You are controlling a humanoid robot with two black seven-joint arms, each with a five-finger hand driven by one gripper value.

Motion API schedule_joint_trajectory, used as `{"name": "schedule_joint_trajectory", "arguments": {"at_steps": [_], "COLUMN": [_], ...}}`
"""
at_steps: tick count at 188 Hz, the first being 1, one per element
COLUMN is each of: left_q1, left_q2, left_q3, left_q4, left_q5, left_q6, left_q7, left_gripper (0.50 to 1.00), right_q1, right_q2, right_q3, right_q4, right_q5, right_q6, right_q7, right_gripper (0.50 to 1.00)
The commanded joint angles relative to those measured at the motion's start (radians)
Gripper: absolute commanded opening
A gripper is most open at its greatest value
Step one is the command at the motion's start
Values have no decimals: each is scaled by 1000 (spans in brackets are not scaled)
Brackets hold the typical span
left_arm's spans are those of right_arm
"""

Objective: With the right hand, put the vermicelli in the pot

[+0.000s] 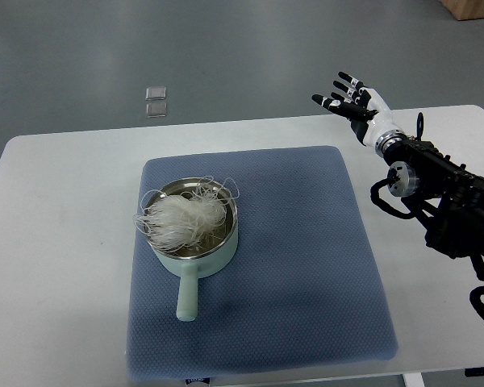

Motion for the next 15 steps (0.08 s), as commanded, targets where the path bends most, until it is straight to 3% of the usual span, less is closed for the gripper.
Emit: {"name": "schedule_joint_trajectory", "arguments": {"at_steps": [1, 15], "left_q1": [0, 0], "left_q2": [0, 0], "left_q3": [0, 0], "left_q4": [-3, -5], "left_q5": [0, 0], "left_q6": [0, 0], "left_q7": [1, -1], "left_gripper": [1000, 1000], "right_q1": [3, 1], "right_q2": [-11, -18], "right_q3": [-1, -1], "right_q4": [1, 1], "right_q5": [0, 0], "right_q6": [2, 2], "right_q7": [0, 0], "right_gripper": [926, 926]}}
